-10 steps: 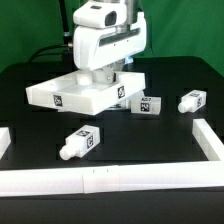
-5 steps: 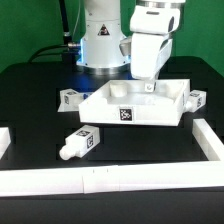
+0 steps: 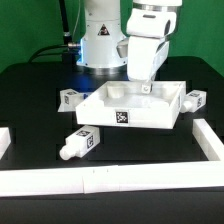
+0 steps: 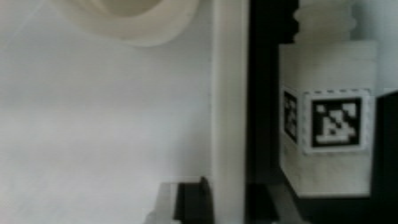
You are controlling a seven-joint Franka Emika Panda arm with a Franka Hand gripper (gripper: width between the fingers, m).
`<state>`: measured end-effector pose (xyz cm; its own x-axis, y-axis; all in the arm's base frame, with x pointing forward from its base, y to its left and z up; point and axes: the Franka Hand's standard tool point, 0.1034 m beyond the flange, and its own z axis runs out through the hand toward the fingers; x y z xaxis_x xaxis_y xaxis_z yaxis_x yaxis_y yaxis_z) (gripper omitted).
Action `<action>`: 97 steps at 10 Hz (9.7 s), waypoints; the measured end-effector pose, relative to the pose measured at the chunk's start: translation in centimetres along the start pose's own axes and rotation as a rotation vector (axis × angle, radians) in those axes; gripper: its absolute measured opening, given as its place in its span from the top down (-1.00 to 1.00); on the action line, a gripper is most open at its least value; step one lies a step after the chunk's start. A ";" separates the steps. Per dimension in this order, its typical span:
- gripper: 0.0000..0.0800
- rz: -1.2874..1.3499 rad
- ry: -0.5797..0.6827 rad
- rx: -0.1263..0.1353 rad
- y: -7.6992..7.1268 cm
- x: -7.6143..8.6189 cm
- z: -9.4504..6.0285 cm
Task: Assemble one leg
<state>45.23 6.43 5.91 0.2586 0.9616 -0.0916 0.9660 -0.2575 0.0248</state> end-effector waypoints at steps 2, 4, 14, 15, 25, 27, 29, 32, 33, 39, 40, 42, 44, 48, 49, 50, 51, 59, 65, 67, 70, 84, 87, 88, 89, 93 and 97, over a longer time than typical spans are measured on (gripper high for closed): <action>0.87 -0.137 0.004 -0.019 3.3 2.4 0.2; 0.87 -0.143 0.041 -0.059 3.1 5.4 0.3; 0.87 -0.111 0.014 -0.014 2.7 2.3 3.3; 0.87 -0.110 0.014 -0.014 2.7 2.3 3.3; 0.87 -0.168 0.023 -0.048 4.7 1.8 3.5; 0.87 -0.096 0.026 -0.049 4.4 1.4 3.9; 0.87 -0.098 0.026 -0.044 4.1 1.2 4.3; 0.87 -0.156 0.030 -0.049 3.7 2.0 4.7; 0.87 -0.164 0.019 -0.037 3.4 2.1 5.0; 0.87 -0.160 -0.030 0.019 3.8 2.0 5.1; 0.60 -0.159 -0.030 0.019 3.8 1.9 5.2; -0.09 -0.158 -0.030 0.019 3.8 1.9 5.2; -0.50 -0.261 -0.020 -0.010 4.4 2.3 4.6; -0.62 -0.273 -0.016 -0.014 4.5 2.8 4.4; -0.62 -0.272 -0.016 -0.014 4.5 2.7 4.4; -0.62 -0.272 -0.016 -0.014 4.5 2.7 4.4; -0.62 -0.272 -0.016 -0.013 4.5 2.7 4.4; 0.87 -0.295 -0.030 0.002 4.6 2.6 4.4; 0.86 -0.281 -0.050 0.030 4.9 2.4 4.5; 0.84 -0.277 -0.049 0.027 5.0 2.3 4.3; -0.06 -0.225 -0.043 0.008 4.6 1.6 2.3; -0.62 0.008 -0.042 0.083 -5.8 -0.9 4.1; -0.62 0.005 -0.035 0.083 -5.9 -0.7 4.7; -0.31 0.005 -0.036 0.083 -6.0 -0.7 4.8; -0.31 0.005 -0.036 0.084 -6.0 -0.7 4.8; 0.29 0.009 -0.037 0.084 -6.0 -0.8 4.8; 0.29 0.337 -0.022 0.053 -5.8 -0.6 4.5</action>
Offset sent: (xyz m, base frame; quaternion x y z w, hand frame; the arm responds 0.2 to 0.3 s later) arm -0.0051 0.0465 0.0004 -0.0954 0.0580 0.0709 0.9912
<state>39.50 6.96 1.39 0.5627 0.8195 -0.1084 0.8247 -0.5655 0.0054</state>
